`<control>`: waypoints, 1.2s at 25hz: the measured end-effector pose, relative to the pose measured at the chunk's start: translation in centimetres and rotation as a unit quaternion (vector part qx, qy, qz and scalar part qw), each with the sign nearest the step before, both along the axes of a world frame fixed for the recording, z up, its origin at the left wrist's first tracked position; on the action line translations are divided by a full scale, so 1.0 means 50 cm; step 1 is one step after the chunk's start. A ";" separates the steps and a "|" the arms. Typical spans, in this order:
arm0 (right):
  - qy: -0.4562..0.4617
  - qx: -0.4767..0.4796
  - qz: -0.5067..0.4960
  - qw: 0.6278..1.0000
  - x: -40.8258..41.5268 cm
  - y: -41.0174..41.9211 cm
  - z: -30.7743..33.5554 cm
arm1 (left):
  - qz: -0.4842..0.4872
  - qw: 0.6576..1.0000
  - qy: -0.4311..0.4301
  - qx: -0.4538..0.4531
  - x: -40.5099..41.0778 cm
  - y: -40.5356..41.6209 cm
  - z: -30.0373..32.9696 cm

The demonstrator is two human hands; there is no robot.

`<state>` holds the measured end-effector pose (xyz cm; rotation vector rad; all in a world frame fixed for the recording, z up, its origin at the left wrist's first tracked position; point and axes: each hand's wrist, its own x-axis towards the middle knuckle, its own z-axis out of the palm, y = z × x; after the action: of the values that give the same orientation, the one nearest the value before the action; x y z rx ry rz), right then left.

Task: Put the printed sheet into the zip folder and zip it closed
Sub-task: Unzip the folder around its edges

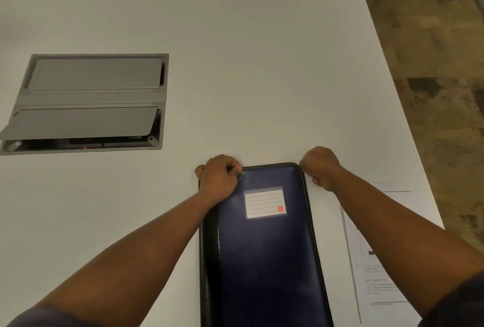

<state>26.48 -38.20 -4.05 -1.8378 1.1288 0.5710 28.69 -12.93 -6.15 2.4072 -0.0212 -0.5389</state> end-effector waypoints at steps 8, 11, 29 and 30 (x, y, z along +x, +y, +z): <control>-0.160 -0.029 0.214 0.963 -0.082 -0.035 -0.019 | -0.141 0.988 -0.006 0.062 -0.011 -0.150 0.009; -0.219 -0.074 0.260 0.938 -0.088 -0.037 -0.042 | -0.117 0.993 0.008 0.034 -0.022 -0.219 -0.004; -0.366 -0.235 0.370 0.821 -0.164 -0.075 -0.087 | -0.009 0.991 0.072 -0.113 -0.034 -0.258 -0.019; -0.362 -0.240 0.372 0.820 -0.163 -0.074 -0.087 | -0.009 0.991 0.070 -0.113 -0.034 -0.257 -0.019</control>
<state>18.33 -41.90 -8.41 -2.6099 -0.0184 -0.0674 27.00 -25.80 -7.11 2.1473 -0.0412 -0.6745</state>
